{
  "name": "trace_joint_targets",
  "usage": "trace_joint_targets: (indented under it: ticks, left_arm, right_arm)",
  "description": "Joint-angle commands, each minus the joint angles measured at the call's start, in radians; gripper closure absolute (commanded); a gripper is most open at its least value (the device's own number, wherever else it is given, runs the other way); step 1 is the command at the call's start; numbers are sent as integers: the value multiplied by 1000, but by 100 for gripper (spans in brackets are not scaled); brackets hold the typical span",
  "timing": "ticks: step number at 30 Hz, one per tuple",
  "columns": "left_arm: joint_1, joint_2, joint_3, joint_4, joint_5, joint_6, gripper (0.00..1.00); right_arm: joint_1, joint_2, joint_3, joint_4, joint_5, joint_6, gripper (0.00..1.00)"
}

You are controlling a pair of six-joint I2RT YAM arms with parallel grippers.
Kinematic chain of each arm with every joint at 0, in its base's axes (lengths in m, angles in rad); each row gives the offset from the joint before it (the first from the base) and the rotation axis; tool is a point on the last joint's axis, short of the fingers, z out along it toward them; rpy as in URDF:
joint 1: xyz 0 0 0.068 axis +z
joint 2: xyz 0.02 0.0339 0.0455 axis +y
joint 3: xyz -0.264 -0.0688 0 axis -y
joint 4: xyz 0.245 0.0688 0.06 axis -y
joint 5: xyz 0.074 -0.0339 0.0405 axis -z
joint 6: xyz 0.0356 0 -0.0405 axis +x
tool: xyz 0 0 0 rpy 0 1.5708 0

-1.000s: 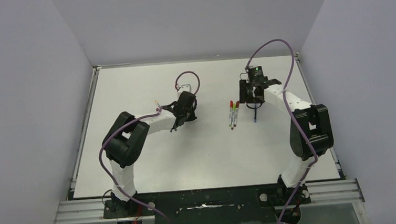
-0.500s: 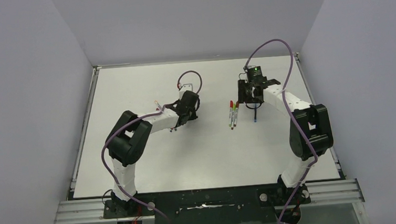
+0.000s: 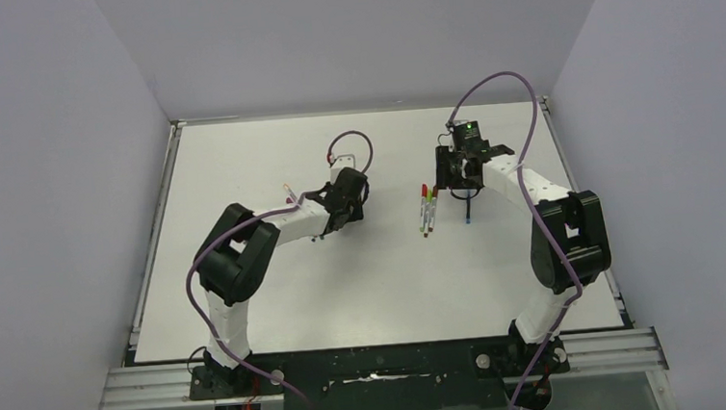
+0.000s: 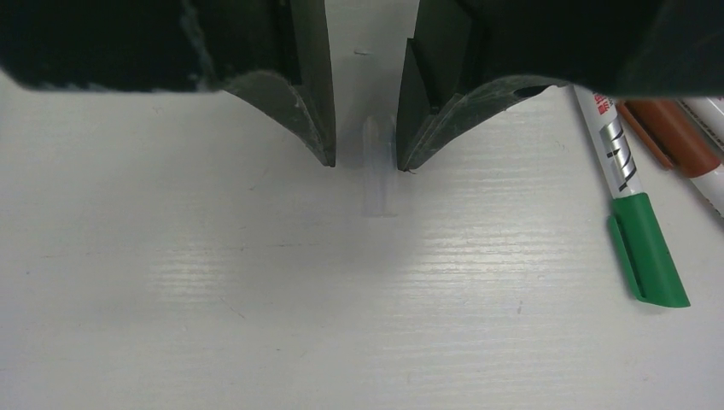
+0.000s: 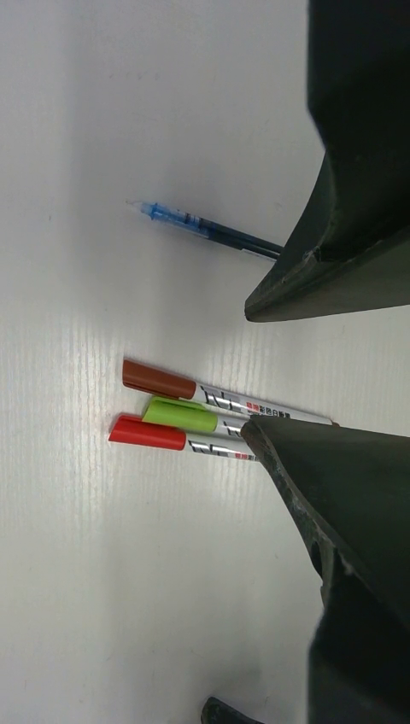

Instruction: Open the pen caps

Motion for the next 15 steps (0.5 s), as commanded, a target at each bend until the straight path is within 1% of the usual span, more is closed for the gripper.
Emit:
trace_joint_targets:
  ticks: [1,4,5,7,9,14,15]
  left_arm:
    - [-1,-48,-13,-95,-10,20,68]
    - [0,-93,-27,-103,-19,24,67]
    - [0,-114,-36,-105,-23,26,63]
    - [-1,-159,-55,-105,-32,32,49]
    - [-2,-213,-83,-101,-47,41,40]
    - [3,-364,-184,-39,-61,51,38]
    - [3,-394,-200,-5,-57,48,38]
  right_arm:
    - [6,-22,4,43,-16,1,54]
    - [6,-21,2,44,-16,1,54]
    - [8,-22,2,43,-15,1,54]
    - [8,-20,3,43,-8,1,54]
    - [14,-12,10,34,16,1,54]
    - [19,2,17,27,40,1,54]
    - [19,7,17,26,46,1,41]
